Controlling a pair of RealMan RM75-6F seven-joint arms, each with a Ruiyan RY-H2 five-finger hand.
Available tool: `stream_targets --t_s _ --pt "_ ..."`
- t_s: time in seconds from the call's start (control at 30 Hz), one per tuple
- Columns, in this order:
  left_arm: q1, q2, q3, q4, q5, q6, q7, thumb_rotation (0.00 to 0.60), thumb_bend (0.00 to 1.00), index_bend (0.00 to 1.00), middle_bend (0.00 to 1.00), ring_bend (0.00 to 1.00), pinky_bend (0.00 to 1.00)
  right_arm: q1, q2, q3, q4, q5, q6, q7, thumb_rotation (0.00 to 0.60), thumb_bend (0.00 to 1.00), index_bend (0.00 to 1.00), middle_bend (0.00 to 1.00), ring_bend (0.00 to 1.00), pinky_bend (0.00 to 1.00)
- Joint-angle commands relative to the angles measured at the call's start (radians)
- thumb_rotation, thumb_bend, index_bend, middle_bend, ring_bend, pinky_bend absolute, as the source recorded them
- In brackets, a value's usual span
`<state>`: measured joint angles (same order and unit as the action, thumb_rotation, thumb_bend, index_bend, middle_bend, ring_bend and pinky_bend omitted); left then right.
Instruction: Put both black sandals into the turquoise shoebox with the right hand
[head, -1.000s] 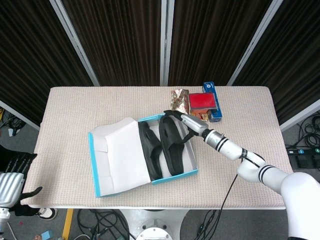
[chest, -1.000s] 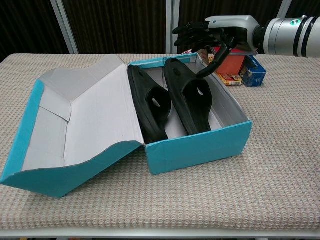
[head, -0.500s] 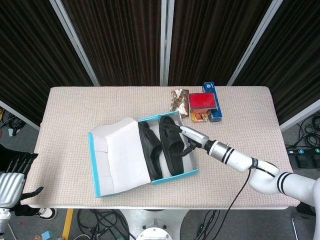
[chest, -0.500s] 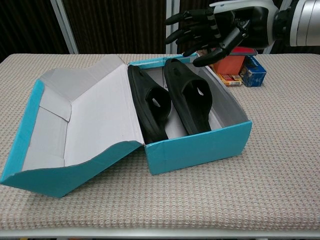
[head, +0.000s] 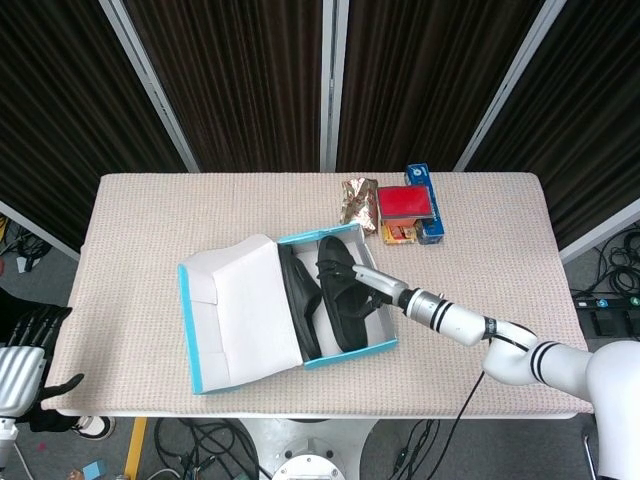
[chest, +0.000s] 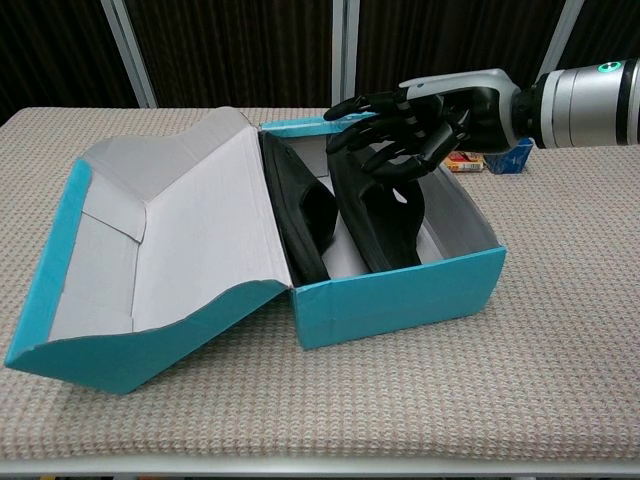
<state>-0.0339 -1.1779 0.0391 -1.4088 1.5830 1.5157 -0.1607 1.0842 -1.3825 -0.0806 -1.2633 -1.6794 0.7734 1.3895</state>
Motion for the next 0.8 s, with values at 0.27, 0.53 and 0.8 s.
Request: stream_targets --t_s 0.27,0.53,0.8 --pt "0.000 0.008 -0.003 -0.020 0.012 0.015 0.012 0.600 0.13 0.07 0.10 0.00 0.06 -0.083 0.188 0.057 -0.164 0.018 0.207 -0.189 0.600 0.26 0.00 0.15 0.00 0.15" --pt "-0.003 0.017 -0.008 -0.031 0.016 0.021 0.040 0.600 0.13 0.07 0.10 0.00 0.06 -0.330 0.355 0.084 -0.347 0.166 0.463 -1.007 0.600 0.18 0.00 0.14 0.00 0.15" --pt "-0.002 0.016 -0.018 -0.031 0.015 0.037 0.066 0.600 0.13 0.07 0.10 0.00 0.06 -0.649 0.378 -0.020 -0.452 0.209 0.749 -1.496 0.600 0.15 0.00 0.06 0.00 0.11"
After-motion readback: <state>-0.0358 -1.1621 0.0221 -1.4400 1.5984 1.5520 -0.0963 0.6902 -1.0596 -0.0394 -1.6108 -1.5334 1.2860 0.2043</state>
